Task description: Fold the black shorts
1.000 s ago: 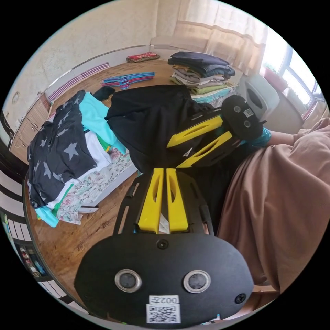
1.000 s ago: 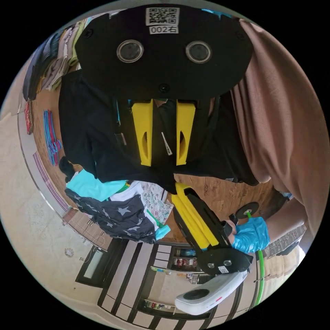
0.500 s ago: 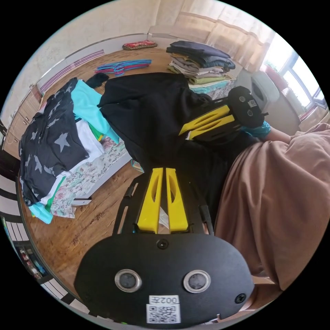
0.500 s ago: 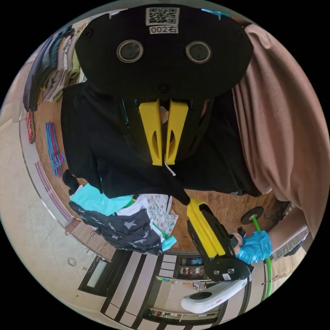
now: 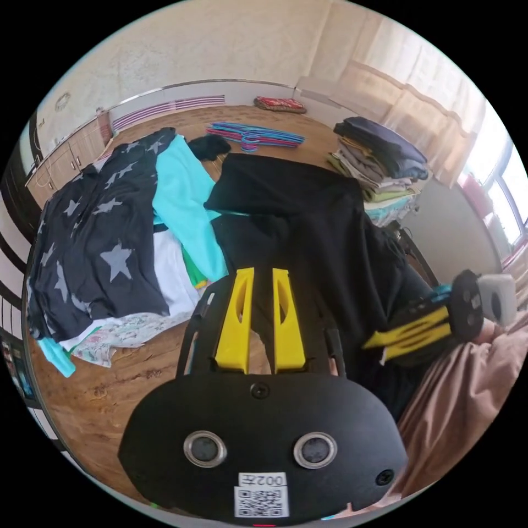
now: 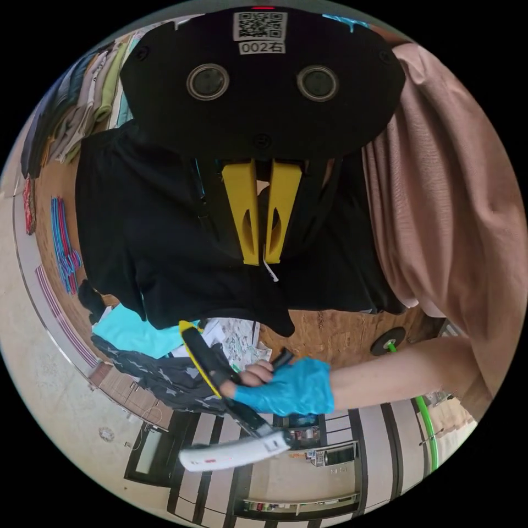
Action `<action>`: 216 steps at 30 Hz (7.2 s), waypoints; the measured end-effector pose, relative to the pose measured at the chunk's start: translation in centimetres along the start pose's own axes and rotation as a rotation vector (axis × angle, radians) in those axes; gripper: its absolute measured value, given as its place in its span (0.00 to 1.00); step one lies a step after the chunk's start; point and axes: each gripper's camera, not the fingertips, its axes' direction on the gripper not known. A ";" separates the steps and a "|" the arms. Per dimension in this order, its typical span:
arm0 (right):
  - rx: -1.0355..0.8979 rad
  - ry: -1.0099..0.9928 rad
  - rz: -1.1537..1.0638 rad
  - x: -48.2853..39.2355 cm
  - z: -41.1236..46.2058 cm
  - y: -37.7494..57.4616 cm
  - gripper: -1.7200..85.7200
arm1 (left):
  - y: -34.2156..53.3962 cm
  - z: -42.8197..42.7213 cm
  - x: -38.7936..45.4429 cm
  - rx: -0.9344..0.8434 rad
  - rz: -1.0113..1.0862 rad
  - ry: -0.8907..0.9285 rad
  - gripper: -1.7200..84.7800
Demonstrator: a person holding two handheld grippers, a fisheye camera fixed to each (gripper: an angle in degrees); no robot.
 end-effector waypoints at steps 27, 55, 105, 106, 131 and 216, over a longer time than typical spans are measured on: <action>0.073 -0.095 0.025 5.1 1.8 1.7 0.02 | -10.0 0.8 0.4 -0.044 0.031 -0.349 0.01; 0.117 -0.040 -0.090 5.6 2.4 4.2 0.01 | -11.0 -10.8 7.9 -0.298 0.945 0.227 0.11; -0.185 0.677 0.452 8.3 5.1 27.9 0.08 | -9.9 -32.7 9.9 -0.193 0.701 -0.236 0.01; -0.178 0.685 0.455 8.3 4.9 28.1 0.07 | -9.8 -33.0 10.1 -0.194 0.701 -0.234 0.01; -0.002 0.693 0.391 6.4 -0.9 32.4 0.04 | -11.9 -42.2 17.4 -0.211 0.687 -0.228 0.01; 0.106 0.356 0.489 43.2 15.2 11.1 0.14 | -41.4 6.9 -7.0 -0.187 0.131 -0.167 0.09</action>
